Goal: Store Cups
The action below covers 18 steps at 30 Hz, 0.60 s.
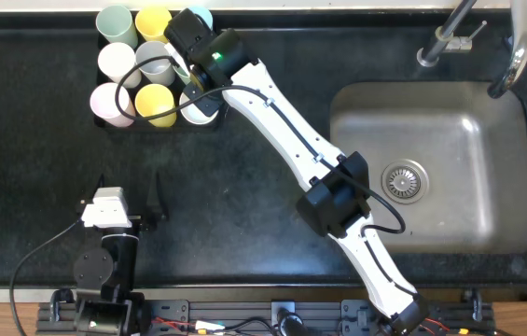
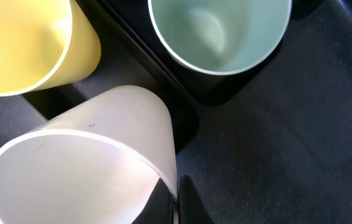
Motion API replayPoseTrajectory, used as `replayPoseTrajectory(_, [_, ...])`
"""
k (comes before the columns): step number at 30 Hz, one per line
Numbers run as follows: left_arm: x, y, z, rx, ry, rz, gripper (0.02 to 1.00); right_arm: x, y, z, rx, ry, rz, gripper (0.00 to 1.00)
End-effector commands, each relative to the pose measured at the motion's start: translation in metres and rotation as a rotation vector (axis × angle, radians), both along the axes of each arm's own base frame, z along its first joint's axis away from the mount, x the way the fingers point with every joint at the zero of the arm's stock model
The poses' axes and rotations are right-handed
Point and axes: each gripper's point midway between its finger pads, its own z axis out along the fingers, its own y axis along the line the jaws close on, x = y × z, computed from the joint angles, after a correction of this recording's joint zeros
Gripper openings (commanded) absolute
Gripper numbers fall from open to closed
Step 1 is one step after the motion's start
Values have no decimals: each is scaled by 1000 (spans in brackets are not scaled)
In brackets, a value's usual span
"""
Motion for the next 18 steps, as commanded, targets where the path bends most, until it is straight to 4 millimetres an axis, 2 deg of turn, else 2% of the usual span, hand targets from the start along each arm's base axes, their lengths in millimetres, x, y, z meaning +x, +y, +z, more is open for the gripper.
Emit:
replayPoseTrajectory(1, [0, 2, 2, 22, -8, 9, 998, 4, -1, -6, -6, 4, -10, 45])
replayPoseTrajectory(18, [0, 2, 1, 22, -7, 9, 998, 0, -2, -29, -35, 53, 4, 45])
